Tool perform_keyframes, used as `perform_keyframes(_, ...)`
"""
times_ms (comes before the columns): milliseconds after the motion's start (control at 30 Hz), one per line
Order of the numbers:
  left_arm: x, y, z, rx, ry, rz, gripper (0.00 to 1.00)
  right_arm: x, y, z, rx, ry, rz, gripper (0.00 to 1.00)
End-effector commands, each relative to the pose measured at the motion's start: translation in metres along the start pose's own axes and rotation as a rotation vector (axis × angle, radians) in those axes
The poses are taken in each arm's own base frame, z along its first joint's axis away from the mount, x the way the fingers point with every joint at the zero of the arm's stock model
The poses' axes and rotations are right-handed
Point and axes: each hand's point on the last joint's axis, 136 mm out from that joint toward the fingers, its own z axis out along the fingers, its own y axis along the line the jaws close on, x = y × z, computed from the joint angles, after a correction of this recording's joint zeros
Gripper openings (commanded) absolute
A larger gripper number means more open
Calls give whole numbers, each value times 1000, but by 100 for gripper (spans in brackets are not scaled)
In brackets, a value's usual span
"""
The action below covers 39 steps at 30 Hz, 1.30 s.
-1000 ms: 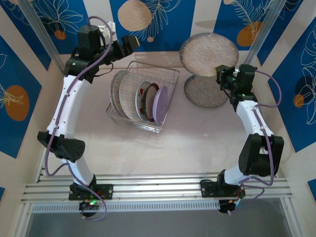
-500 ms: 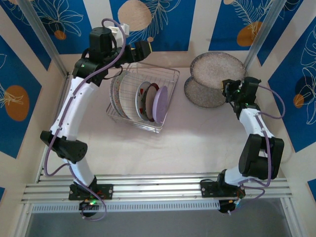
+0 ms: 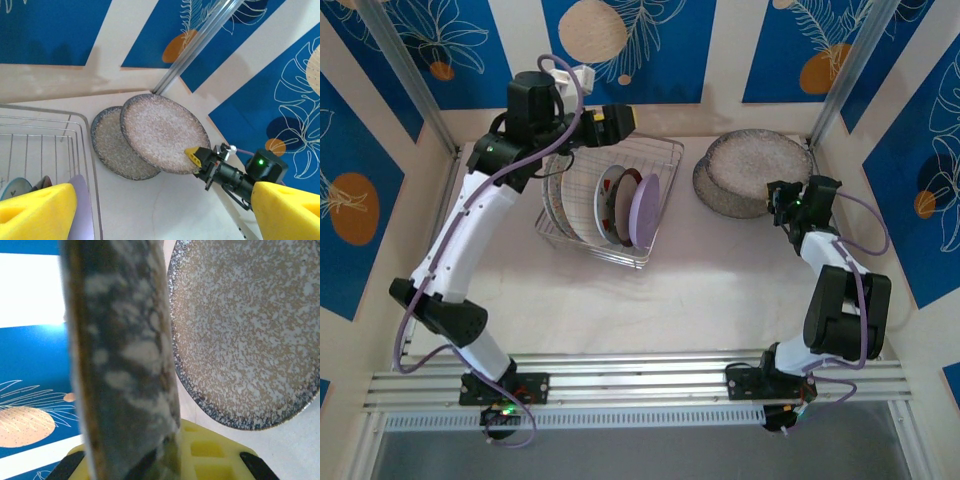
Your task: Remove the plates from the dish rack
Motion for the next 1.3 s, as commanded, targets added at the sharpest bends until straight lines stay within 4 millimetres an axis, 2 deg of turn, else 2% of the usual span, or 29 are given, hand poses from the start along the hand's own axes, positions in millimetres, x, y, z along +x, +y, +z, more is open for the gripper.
perform_keyframes(0, -2, -18, -10, 32, -36, 52, 90, -4, 89, -18, -338, -23, -204, 0)
perform_keyframes(533, 32, -29, -6, 24, -35, 69, 90, -6, 51, 15, -271, 37, -195, 0)
perform_keyframes(867, 44, -31, -9, 23, -18, 73, 90, -6, 29, 29, -223, 79, -185, 0)
perform_keyframes(1267, 45, -38, -19, 26, -38, 89, 90, -8, 18, 45, -206, 104, -174, 0)
